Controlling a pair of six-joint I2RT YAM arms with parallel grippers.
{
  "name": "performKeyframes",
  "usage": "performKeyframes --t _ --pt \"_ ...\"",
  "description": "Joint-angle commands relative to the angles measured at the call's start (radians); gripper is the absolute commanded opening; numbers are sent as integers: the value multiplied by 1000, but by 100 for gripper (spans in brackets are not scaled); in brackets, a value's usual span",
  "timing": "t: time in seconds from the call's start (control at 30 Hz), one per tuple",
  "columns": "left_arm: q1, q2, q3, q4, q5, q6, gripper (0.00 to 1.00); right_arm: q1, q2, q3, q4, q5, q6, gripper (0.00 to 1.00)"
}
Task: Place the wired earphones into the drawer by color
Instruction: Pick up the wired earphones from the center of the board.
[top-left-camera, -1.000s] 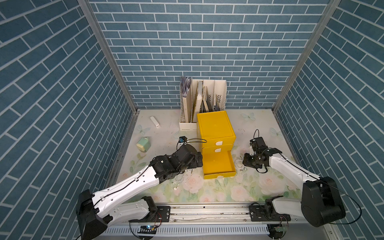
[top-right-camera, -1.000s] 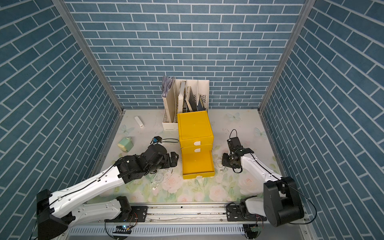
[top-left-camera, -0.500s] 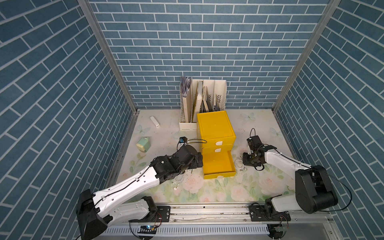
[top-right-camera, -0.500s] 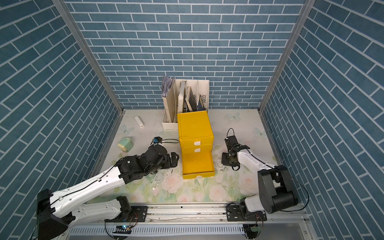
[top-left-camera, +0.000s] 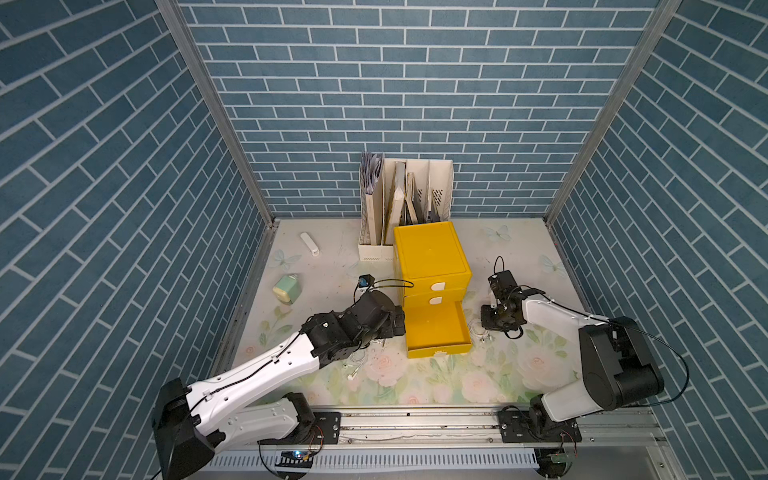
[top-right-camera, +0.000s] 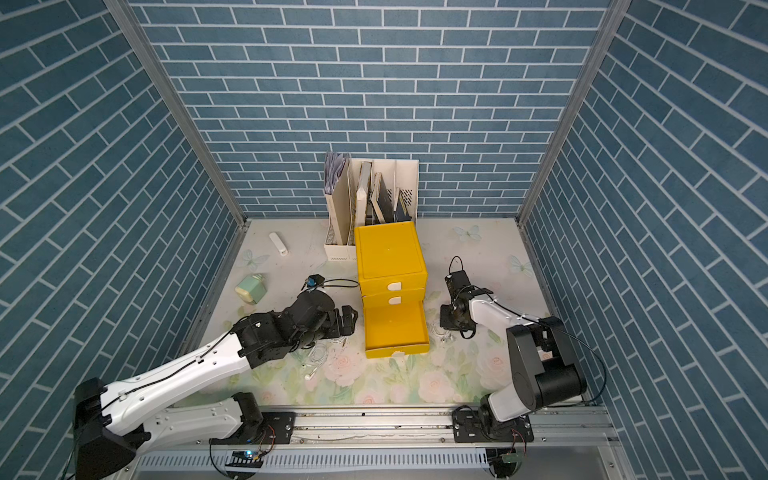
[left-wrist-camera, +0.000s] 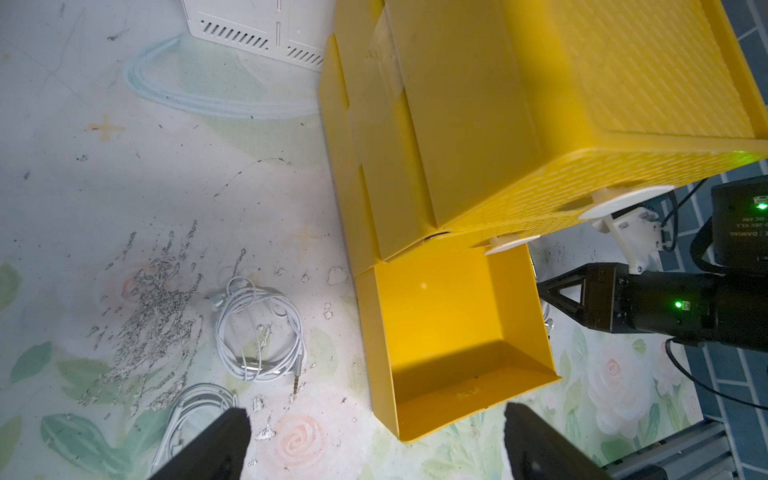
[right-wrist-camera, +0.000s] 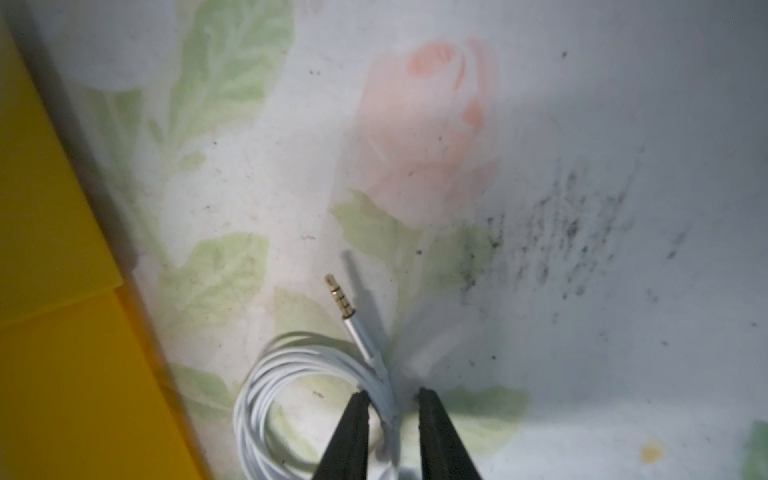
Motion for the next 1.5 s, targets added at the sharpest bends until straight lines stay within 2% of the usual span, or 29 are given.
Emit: performKeyframes --t 0.0,0.27,0.47,0.8,0.97,1.07,1.23,1.47 --pt "-5 -15 -12 -10 -22 9 100 8 14 27 4 19 -23 17" --pt "-4 -19 -5 -35 -45 15 100 8 -12 54 -18 28 -47 0" --pt "-3 -35 -3 -51 -60 17 100 8 -92 42 -61 27 -50 0" --pt "-1 -73 -12 -64 -82 17 100 8 -328 131 -276 45 -18 0" --pt "2 -97 -20 -71 -94 11 100 14 -404 161 -308 -32 13 0" --pt "4 -103 -24 -76 -96 8 100 53 -427 165 -294 -93 60 0" --pt "6 -118 -40 -67 -88 12 100 177 -414 123 -198 -162 156 0" --pt "9 -149 -90 -67 -81 -7 100 283 -345 84 -64 -169 237 0"
